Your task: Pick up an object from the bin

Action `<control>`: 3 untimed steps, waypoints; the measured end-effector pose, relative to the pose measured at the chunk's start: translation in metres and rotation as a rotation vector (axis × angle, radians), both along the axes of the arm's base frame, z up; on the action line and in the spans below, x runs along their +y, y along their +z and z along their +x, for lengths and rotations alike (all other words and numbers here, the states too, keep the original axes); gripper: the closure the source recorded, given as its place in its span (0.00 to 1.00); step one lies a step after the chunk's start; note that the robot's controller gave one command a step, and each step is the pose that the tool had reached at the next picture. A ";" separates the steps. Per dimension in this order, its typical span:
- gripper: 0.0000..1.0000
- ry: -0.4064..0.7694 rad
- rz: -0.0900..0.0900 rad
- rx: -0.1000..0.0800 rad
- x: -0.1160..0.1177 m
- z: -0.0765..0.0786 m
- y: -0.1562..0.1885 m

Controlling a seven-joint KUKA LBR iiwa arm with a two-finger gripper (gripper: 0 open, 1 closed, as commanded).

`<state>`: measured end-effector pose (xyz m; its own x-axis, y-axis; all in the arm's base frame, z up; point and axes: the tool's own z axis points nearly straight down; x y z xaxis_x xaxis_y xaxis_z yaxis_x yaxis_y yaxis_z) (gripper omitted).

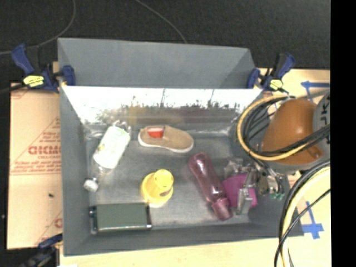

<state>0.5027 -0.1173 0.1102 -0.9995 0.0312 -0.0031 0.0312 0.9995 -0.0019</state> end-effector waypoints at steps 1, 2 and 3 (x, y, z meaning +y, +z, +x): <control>0.00 -0.153 0.001 -0.002 0.010 -0.026 0.046; 0.00 0.571 -0.003 -0.001 0.049 -0.004 0.006; 0.00 0.252 0.002 0.000 0.021 -0.004 -0.019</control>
Offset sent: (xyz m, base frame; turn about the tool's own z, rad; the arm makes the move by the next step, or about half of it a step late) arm 0.0026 0.0631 -0.0102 -0.7121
